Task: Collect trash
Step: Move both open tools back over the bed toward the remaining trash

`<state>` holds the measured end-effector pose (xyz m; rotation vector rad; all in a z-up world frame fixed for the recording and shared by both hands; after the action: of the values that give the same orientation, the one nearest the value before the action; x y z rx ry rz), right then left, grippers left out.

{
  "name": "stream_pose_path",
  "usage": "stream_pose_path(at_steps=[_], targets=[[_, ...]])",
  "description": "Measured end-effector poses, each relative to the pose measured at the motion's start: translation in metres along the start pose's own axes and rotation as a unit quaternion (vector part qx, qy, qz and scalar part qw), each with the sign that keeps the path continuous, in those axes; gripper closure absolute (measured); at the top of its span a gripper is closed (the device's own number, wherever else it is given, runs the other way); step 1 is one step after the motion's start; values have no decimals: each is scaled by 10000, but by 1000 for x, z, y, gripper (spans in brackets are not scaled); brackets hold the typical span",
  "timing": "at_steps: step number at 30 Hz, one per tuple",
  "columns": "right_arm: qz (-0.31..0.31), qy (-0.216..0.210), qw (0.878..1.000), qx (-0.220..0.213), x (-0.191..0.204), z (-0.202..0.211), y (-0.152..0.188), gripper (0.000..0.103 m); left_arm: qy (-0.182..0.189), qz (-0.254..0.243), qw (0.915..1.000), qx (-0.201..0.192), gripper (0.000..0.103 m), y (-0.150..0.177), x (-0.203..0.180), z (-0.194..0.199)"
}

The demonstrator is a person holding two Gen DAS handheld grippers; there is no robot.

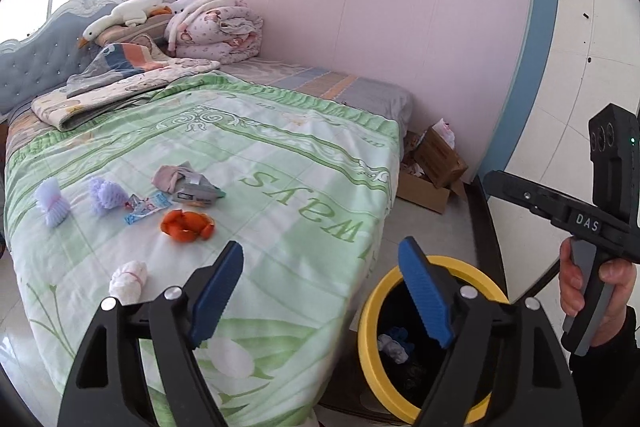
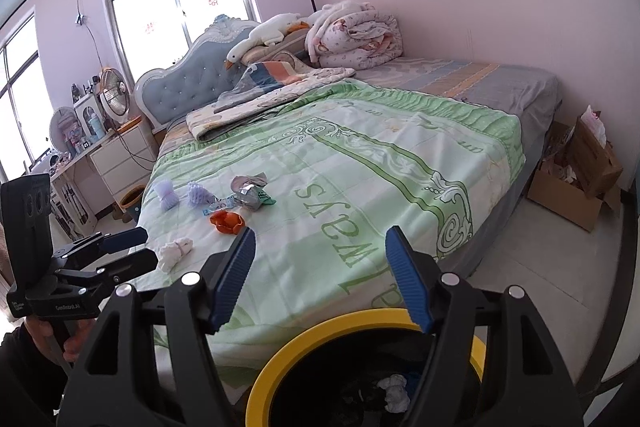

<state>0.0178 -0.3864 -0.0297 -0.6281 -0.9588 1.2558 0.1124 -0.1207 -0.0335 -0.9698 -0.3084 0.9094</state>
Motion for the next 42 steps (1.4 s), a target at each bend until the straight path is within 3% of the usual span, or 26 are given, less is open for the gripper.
stream_pose_path(at_steps=[20, 31, 42], targets=[[429, -612, 9962, 440, 90, -106, -21, 33, -1041, 785, 9913, -167, 17, -21, 141, 15], [906, -817, 9882, 925, 148, -187, -17, 33, -1618, 1194, 9795, -112, 17, -30, 235, 1], [1249, -871, 9775, 1460, 186, -262, 0, 33, -2030, 1794, 9623, 224, 17, -13, 331, -40]])
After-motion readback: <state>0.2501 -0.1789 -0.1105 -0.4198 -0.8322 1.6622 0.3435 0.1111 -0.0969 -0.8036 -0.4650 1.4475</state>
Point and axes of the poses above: each gripper's, at about its wrist camera, not at the fingertips, and z roughly against the way its jaws point, x to its left, y to its underside, the point moved 4 cm from there along -z, roughly the way its jaws point, and after that the axes turned 1 degree about -y, right-handed, at the moved point
